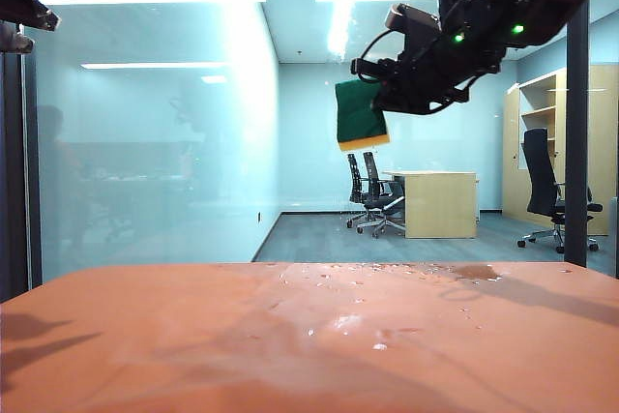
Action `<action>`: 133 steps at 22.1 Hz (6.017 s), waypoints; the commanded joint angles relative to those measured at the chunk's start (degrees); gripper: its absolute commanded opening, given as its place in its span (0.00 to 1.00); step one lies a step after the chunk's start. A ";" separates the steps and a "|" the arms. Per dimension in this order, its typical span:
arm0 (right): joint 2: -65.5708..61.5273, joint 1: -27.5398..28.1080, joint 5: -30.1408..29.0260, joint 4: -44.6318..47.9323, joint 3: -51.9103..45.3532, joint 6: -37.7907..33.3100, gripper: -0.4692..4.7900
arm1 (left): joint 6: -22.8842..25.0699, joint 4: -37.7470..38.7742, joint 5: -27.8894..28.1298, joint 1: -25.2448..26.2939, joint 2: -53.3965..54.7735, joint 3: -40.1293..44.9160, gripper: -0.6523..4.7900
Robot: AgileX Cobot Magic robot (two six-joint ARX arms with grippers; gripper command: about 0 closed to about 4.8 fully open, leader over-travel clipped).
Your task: Pick up the sponge from the table, wipe the water off the glass, and finally place the sponge back on the table.
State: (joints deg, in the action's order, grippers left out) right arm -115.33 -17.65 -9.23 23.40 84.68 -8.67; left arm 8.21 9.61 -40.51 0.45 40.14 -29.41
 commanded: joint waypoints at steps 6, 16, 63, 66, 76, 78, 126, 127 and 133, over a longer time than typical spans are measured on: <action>-5.16 -0.07 -2.93 -1.25 11.65 0.94 0.07 | 0.39 -1.53 -0.22 -0.02 -0.04 -0.04 0.59; -12.22 -0.07 -2.91 -3.23 15.65 3.19 0.07 | 0.39 -1.53 -0.20 -0.02 -0.04 -0.04 0.59; -8.41 3.26 -1.38 -10.38 15.54 10.23 0.07 | 0.39 -1.55 -0.24 -0.04 -0.07 -0.04 0.59; -10.88 2.62 -1.40 -11.15 15.50 10.25 0.07 | 0.39 -1.55 -0.24 -0.04 -0.07 -0.04 0.59; -18.05 1.16 -2.21 -12.85 15.50 10.64 0.07 | 0.42 -1.57 -0.24 -0.02 -0.04 -0.04 0.59; -17.94 1.18 -2.05 -12.35 15.54 10.86 0.07 | 0.39 -1.55 -0.24 -0.02 -0.04 -0.04 0.59; -5.25 3.15 1.62 -13.57 14.71 13.16 0.07 | 0.37 -0.24 -0.79 -0.04 -0.09 -0.04 0.56; -5.81 2.99 1.62 -13.60 14.25 13.16 0.07 | 0.37 -0.24 -0.83 -0.04 -0.09 -0.04 0.56; -9.33 1.99 1.44 -16.33 12.37 13.16 0.07 | 0.37 -0.26 -0.85 -0.04 -0.09 -0.04 0.56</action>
State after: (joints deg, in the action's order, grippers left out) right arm -124.62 -15.22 -7.77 7.25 97.38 4.58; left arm 8.23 10.04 -40.95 0.45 40.10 -29.41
